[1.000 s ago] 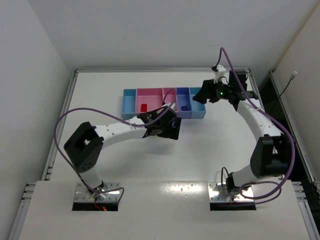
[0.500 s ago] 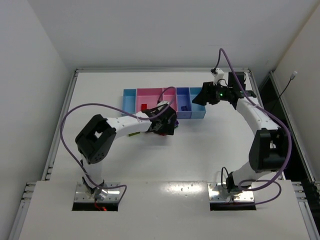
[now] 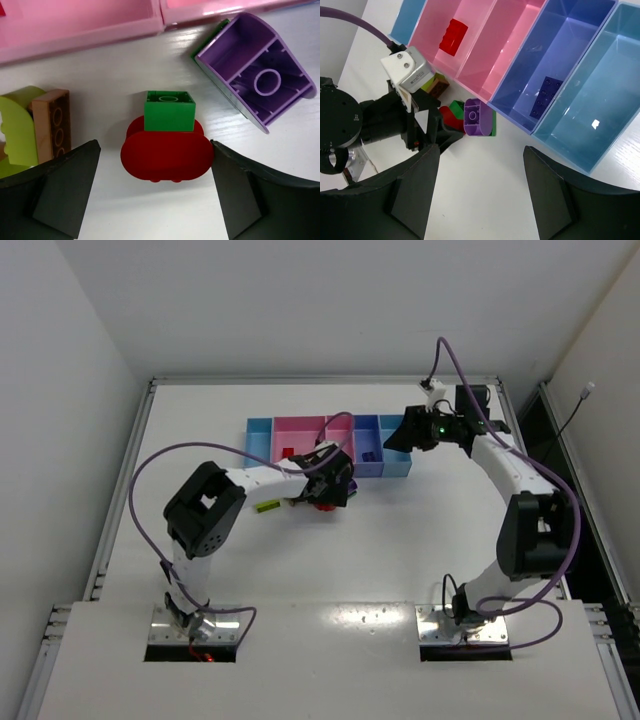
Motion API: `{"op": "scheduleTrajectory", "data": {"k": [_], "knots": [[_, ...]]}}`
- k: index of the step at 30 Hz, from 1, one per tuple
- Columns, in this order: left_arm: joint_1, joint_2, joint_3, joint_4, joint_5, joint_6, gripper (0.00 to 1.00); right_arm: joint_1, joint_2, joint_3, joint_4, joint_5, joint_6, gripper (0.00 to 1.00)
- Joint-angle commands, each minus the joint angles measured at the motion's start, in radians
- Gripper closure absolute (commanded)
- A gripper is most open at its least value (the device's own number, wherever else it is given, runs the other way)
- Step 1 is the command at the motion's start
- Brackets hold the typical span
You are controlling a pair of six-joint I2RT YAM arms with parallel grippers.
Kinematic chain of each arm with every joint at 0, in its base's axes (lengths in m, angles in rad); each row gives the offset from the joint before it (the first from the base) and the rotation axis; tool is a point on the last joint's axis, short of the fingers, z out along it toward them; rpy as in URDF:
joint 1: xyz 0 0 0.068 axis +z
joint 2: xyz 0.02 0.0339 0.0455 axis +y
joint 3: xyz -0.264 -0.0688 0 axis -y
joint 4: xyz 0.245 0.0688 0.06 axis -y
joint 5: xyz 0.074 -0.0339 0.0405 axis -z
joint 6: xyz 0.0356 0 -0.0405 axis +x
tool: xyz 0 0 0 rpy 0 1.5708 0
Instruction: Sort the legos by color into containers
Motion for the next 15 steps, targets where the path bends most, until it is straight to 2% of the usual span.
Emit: {"op": "scheduleTrajectory", "data": {"k": [1,5,6,8,9,11,12,15], "knots": [[0.019,0.001,0.029,0.035,-0.005,0.02,0.05,-0.009,0.007,0.046,0.011,-0.031,-0.016,0.3],[0.019,0.01,0.029,0.054,-0.005,0.02,0.15,-0.009,0.027,0.055,0.011,-0.031,-0.016,0.3],[0.028,0.01,0.029,0.054,-0.005,0.02,0.25,-0.009,0.027,0.055,0.011,-0.031,-0.016,0.3],[0.028,0.01,0.018,0.063,0.005,0.02,0.39,-0.009,0.027,0.055,0.011,-0.031,-0.016,0.3],[0.028,0.01,0.018,0.063,0.006,0.02,0.53,-0.009,0.027,0.055,0.011,-0.031,-0.016,0.3],[0.028,-0.004,0.018,0.063,0.016,0.029,0.66,-0.009,0.027,0.055,0.011,-0.031,-0.025,0.3],[0.028,-0.013,0.018,0.063,0.027,0.029,0.77,-0.009,0.027,0.055,0.011,-0.04,-0.025,0.3],[0.028,-0.073,0.009,0.063,0.079,0.042,0.94,-0.009,0.027,0.055,0.002,-0.05,-0.049,0.3]]}}
